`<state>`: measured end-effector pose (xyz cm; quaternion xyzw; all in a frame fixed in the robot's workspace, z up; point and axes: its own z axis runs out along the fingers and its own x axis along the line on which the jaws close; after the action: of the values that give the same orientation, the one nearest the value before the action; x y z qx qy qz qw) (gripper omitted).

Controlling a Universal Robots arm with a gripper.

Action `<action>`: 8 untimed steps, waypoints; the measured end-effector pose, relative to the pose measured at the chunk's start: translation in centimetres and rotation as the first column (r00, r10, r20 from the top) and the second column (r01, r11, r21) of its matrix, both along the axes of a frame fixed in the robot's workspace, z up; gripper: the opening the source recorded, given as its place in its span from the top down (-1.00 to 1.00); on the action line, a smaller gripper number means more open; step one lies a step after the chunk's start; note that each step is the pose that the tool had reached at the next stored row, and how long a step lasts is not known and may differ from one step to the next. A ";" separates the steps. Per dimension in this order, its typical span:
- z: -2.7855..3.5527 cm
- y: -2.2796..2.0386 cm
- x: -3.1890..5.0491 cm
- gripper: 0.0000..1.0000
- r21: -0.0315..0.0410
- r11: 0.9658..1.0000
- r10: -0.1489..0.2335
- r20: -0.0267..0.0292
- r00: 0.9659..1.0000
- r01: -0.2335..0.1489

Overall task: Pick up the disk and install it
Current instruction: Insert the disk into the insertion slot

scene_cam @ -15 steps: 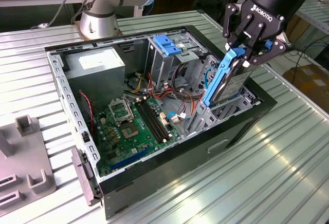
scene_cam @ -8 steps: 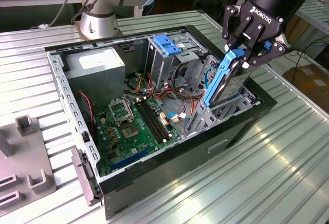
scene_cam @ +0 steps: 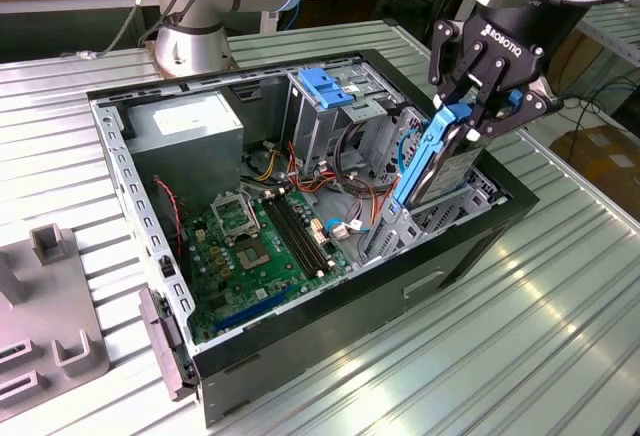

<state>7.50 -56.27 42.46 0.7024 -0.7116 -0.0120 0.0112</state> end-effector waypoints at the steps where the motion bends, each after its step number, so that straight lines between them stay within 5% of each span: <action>1: -0.15 0.00 0.01 0.26 0.000 1.000 0.000 0.000 1.000 0.000; 8: -1.21 -0.04 0.05 0.26 0.000 1.000 0.000 0.000 1.000 0.000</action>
<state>7.55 -56.32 41.25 0.7024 -0.7116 -0.0121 0.0112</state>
